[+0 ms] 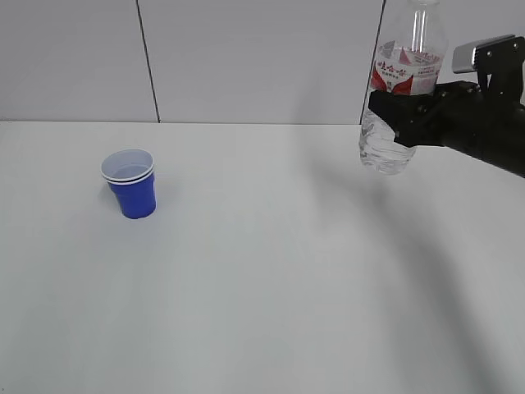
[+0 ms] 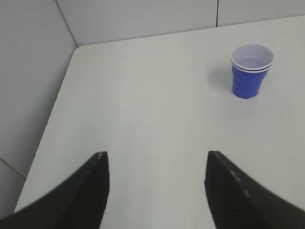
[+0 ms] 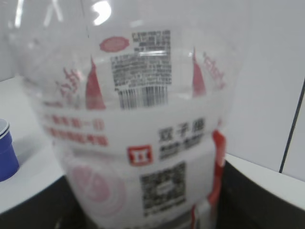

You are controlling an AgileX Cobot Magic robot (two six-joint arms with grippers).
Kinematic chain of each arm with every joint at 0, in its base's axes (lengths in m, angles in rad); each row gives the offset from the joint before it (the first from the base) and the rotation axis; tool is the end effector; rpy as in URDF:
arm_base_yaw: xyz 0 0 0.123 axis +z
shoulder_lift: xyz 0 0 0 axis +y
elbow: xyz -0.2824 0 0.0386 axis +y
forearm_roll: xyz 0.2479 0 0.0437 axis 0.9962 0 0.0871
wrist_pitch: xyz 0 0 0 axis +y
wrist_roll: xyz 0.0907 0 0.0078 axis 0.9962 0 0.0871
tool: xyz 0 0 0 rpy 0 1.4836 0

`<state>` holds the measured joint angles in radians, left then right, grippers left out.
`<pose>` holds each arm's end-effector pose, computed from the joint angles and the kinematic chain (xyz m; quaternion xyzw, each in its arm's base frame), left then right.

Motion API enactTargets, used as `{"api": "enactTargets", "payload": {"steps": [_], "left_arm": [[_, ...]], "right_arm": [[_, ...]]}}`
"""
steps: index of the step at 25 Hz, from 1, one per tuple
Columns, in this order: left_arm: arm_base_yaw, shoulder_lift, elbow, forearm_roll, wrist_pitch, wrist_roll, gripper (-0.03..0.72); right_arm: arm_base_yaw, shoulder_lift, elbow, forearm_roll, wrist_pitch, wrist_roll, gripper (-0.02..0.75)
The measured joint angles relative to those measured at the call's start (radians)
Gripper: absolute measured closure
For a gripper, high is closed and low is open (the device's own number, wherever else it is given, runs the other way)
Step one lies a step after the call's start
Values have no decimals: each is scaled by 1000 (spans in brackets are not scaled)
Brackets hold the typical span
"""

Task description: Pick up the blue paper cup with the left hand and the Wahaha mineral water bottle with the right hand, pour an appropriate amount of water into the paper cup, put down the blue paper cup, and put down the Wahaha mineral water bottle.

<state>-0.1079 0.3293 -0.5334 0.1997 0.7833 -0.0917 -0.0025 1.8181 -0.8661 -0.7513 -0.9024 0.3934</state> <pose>0.0600 0.0063 0.3020 0.0314 0.8535 0.0452 0.5181 0.3624 0.0478 0.2016 -0.2311 0.7045 0.1654 0.6503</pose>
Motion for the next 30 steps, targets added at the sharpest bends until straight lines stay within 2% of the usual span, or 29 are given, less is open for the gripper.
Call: {"api": "enactTargets", "payload": {"steps": [10, 15, 19, 30], "left_arm": [[-2, -93, 0, -63, 126, 5, 211], [-3, -93, 4, -71, 127, 5, 211], [-13, -93, 4, -125, 127, 6, 225], [-16, -93, 34, -150, 73, 10, 250]], "right_arm": [[0, 0, 0, 0, 0, 12, 337], [0, 0, 0, 0, 2, 15, 337], [0, 11, 0, 3, 4, 15, 337], [0, 154, -56, 10, -40, 17, 337]]}}
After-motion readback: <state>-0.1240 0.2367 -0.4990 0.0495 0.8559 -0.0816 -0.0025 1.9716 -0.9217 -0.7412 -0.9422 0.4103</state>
